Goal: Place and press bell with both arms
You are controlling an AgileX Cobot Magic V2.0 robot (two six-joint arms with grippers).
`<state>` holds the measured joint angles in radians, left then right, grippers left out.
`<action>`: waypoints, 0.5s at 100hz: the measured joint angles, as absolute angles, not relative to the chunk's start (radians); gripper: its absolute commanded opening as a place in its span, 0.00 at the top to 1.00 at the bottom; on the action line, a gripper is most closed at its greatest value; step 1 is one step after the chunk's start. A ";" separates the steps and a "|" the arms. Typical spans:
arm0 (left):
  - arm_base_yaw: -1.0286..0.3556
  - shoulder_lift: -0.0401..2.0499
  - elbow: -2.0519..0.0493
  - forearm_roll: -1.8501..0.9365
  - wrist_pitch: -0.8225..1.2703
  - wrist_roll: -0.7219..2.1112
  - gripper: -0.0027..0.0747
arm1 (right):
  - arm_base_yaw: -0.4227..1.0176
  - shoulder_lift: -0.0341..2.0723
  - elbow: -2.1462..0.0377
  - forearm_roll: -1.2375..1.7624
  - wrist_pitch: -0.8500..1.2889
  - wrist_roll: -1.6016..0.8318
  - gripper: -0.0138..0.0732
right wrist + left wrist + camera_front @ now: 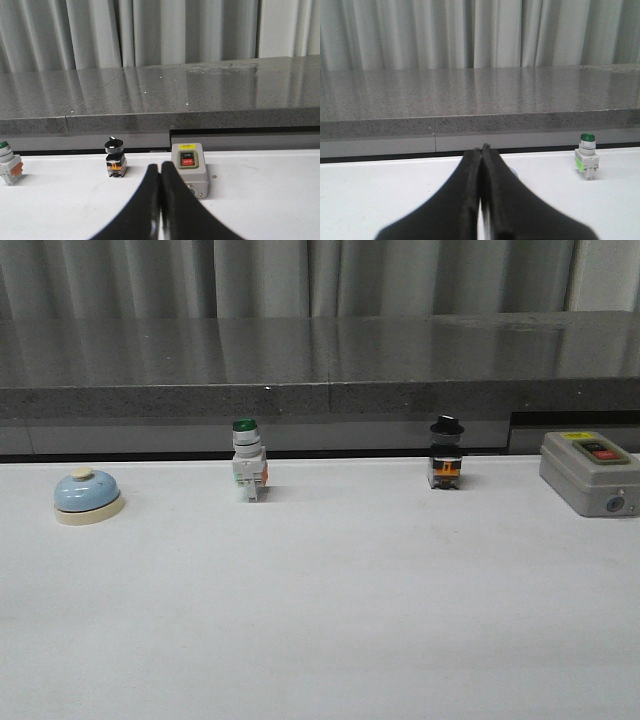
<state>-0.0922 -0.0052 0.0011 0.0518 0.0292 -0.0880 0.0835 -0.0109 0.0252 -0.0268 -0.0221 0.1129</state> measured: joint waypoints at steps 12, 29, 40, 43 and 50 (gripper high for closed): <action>-0.092 -0.005 0.001 0.052 0.029 -0.088 0.99 | 0.083 -0.011 0.025 -0.027 -0.022 0.113 0.92; -0.092 -0.005 0.001 0.052 0.029 -0.088 0.99 | 0.083 -0.011 0.025 -0.027 -0.022 0.113 0.92; -0.092 -0.005 0.001 0.052 0.025 -0.088 0.99 | 0.083 -0.011 0.025 -0.027 -0.022 0.113 0.92; -0.092 -0.005 0.001 0.052 0.025 -0.088 0.99 | 0.083 -0.011 0.025 -0.027 -0.022 0.113 0.92; -0.092 -0.005 0.001 0.052 0.024 -0.088 0.99 | 0.083 -0.011 0.025 -0.027 -0.022 0.113 0.92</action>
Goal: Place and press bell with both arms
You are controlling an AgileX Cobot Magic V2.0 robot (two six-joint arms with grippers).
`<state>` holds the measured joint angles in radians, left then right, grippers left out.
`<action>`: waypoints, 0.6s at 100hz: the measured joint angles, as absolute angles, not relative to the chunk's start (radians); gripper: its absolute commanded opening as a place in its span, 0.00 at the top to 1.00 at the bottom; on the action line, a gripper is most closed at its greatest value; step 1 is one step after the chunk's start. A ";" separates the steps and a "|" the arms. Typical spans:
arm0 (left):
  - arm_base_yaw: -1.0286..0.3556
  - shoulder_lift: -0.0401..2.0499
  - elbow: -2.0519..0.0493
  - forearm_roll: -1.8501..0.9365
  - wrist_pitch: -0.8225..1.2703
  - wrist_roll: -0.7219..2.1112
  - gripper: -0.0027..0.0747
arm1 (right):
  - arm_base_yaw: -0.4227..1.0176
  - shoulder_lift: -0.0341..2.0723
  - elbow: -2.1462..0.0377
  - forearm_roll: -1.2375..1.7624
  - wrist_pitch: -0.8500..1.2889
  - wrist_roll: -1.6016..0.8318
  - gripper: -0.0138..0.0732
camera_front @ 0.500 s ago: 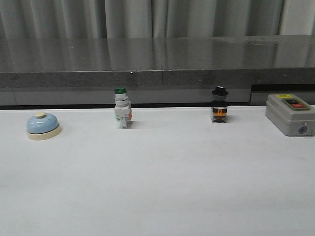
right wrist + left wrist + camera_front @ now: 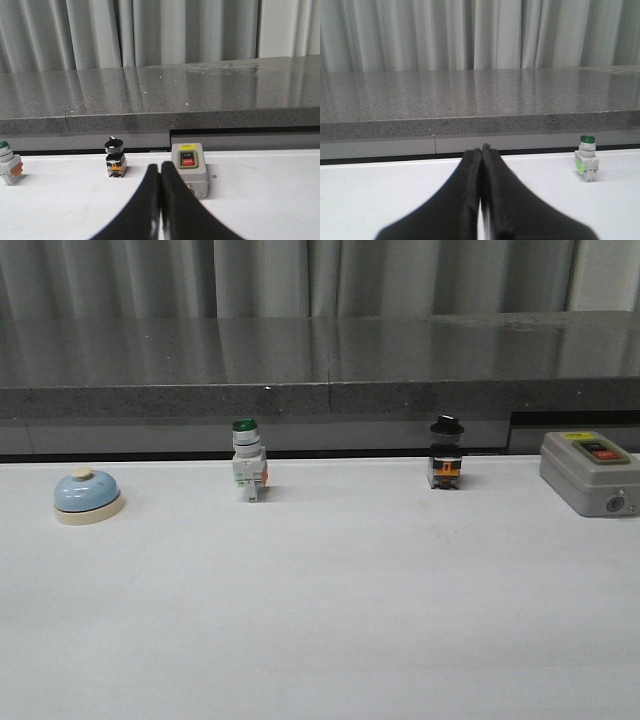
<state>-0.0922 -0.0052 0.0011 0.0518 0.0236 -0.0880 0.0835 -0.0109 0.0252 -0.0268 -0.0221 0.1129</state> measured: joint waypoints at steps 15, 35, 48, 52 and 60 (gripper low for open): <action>-0.092 -0.005 -0.005 0.052 0.089 -0.088 0.99 | 0.083 -0.011 0.025 -0.027 -0.022 0.113 0.92; -0.092 0.085 -0.134 -0.011 0.237 -0.088 0.99 | 0.083 -0.011 0.025 -0.027 -0.022 0.113 0.92; -0.092 0.217 -0.270 -0.056 0.299 -0.088 0.99 | 0.083 -0.011 0.025 -0.027 -0.022 0.113 0.92; -0.092 0.271 -0.324 -0.064 0.329 -0.088 0.99 | 0.083 -0.011 0.025 -0.027 -0.022 0.113 0.92; -0.092 0.377 -0.429 -0.071 0.417 -0.088 0.99 | 0.083 -0.011 0.025 -0.027 -0.022 0.113 0.92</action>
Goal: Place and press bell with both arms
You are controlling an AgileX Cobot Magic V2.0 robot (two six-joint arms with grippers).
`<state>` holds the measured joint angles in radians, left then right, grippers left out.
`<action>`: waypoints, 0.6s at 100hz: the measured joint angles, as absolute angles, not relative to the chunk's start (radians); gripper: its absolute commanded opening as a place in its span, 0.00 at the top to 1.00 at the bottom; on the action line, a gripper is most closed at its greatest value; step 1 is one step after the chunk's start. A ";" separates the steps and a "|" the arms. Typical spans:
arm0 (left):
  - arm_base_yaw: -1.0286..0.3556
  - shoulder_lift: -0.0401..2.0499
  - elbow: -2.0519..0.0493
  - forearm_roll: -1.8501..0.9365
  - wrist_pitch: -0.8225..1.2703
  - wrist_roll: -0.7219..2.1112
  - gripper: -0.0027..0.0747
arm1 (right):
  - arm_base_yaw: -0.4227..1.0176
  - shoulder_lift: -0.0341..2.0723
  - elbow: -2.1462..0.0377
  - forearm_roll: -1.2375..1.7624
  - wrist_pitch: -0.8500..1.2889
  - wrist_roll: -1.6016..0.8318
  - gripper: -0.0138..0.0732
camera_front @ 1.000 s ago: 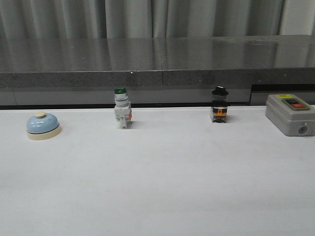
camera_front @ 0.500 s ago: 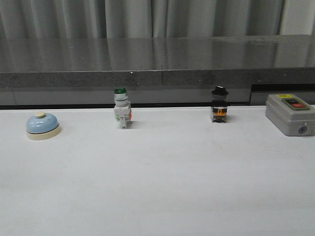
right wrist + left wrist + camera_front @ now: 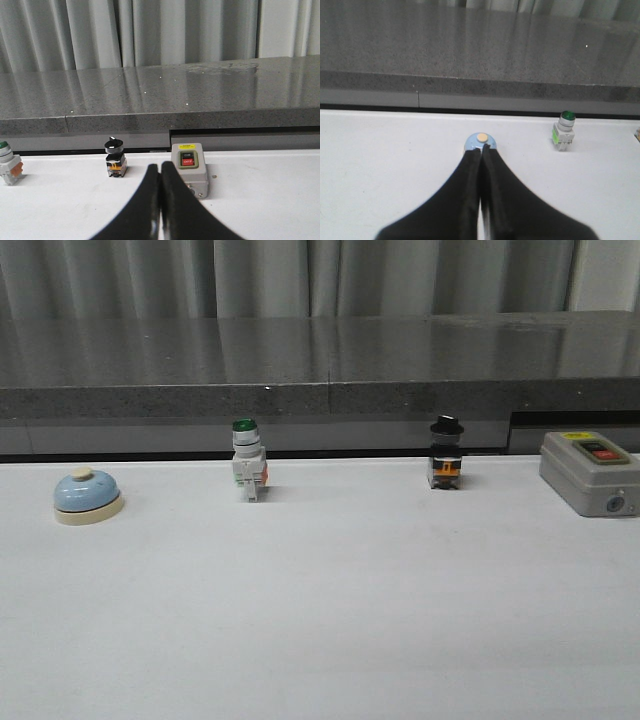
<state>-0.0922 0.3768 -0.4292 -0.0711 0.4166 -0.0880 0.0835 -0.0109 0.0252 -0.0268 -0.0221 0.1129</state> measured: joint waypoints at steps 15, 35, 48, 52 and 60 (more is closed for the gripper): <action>-0.092 0.590 -0.625 -0.073 0.569 -0.088 0.99 | 0.083 -0.011 0.025 -0.027 -0.022 0.113 0.92; -0.092 0.803 -0.770 -0.073 0.661 -0.088 0.99 | 0.083 -0.011 0.025 -0.027 -0.022 0.113 0.92; -0.092 0.902 -0.799 -0.073 0.671 -0.088 0.99 | 0.083 -0.011 0.025 -0.027 -0.022 0.113 0.92; -0.092 0.926 -0.799 -0.073 0.671 -0.088 0.98 | 0.083 -0.011 0.025 -0.027 -0.022 0.113 0.92; -0.092 0.962 -0.801 -0.073 0.671 -0.088 0.88 | 0.083 -0.011 0.025 -0.027 -0.022 0.113 0.92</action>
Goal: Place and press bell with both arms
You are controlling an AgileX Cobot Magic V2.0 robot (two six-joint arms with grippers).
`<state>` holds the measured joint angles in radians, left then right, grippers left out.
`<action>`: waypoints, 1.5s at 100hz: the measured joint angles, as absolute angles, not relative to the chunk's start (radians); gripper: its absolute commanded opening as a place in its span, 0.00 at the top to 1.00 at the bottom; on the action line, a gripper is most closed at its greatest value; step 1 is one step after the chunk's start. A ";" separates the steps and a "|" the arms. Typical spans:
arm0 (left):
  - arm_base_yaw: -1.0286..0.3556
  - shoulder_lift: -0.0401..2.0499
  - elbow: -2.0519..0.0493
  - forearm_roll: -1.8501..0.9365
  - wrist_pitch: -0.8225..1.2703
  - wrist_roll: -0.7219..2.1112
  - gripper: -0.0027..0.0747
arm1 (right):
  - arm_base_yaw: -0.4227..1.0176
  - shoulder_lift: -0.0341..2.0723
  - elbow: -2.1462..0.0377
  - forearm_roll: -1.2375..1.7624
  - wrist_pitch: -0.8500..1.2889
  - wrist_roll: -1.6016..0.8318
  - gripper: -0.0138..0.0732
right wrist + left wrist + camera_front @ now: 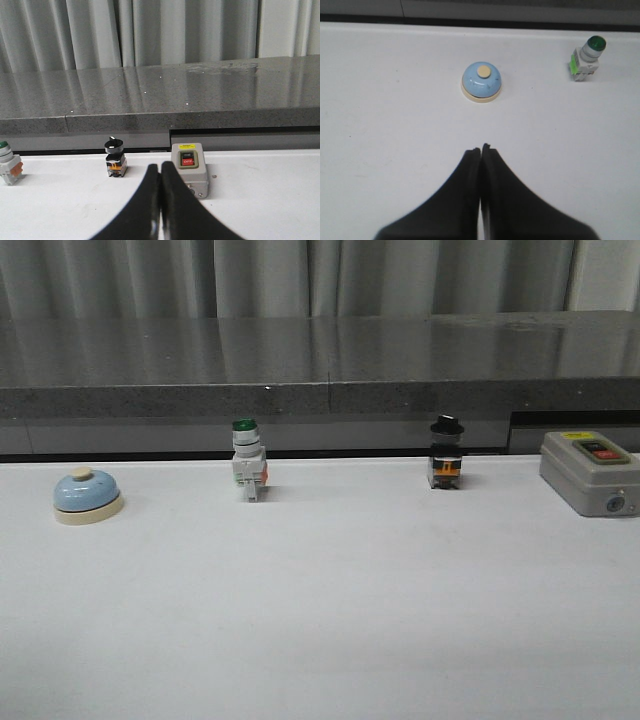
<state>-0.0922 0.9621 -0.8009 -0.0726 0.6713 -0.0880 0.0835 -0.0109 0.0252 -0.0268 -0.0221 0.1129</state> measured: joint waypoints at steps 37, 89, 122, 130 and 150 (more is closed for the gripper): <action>-0.092 0.998 -0.803 -0.073 0.671 -0.088 0.10 | 0.083 -0.011 0.025 -0.027 -0.022 0.113 0.92; -0.094 1.343 -1.006 -0.083 0.663 -0.053 0.14 | 0.083 -0.011 0.025 -0.027 -0.022 0.113 0.92; -0.148 1.669 -1.260 -0.084 0.669 -0.043 0.14 | 0.083 -0.011 0.025 -0.027 -0.022 0.113 0.92; -0.153 1.733 -1.310 -0.082 0.672 -0.043 0.14 | 0.083 -0.011 0.025 -0.027 -0.022 0.113 0.92; -0.155 1.852 -1.378 -0.060 0.673 -0.041 0.14 | 0.083 -0.011 0.025 -0.027 -0.022 0.113 0.92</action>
